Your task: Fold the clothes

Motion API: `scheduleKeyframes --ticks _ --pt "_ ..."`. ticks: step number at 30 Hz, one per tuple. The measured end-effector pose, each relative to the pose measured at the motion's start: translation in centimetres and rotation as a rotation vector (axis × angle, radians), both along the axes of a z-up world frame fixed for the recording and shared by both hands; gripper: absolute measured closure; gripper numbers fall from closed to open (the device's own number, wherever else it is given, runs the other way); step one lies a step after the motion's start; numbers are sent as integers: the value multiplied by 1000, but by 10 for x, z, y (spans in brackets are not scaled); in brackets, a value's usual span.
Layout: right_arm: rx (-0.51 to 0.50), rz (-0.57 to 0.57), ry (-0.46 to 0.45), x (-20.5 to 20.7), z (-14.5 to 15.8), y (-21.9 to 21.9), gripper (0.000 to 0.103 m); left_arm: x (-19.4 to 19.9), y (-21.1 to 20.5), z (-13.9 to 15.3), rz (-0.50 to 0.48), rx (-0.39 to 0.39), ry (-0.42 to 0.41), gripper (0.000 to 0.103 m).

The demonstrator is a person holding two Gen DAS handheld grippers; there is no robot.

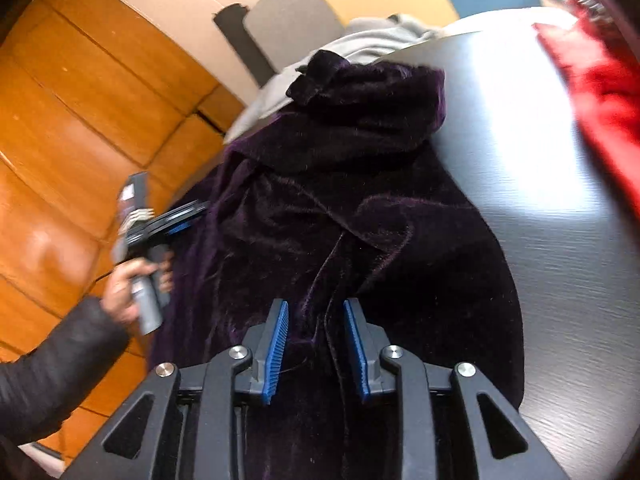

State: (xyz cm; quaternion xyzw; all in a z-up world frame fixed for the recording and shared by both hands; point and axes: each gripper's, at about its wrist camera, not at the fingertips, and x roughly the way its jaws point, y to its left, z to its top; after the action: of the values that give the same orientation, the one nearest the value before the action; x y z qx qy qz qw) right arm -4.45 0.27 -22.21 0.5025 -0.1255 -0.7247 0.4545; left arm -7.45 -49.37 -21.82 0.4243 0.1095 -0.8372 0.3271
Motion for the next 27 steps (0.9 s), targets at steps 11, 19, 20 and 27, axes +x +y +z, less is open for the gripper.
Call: scheduleKeyframes --ticks 11,19,20,27 --pt "-71 -7 -44 -9 7 24 72 -15 133 152 -589 -6 301 0" --pt "-40 -99 -53 0 -7 51 72 -78 314 116 -1045 -200 -28 0" --pt "-51 -104 -61 -7 -10 47 72 -85 322 104 -1059 -224 -90 0" --pt "-79 -121 -67 -10 -18 66 72 -130 307 63 -908 -157 -222 92"
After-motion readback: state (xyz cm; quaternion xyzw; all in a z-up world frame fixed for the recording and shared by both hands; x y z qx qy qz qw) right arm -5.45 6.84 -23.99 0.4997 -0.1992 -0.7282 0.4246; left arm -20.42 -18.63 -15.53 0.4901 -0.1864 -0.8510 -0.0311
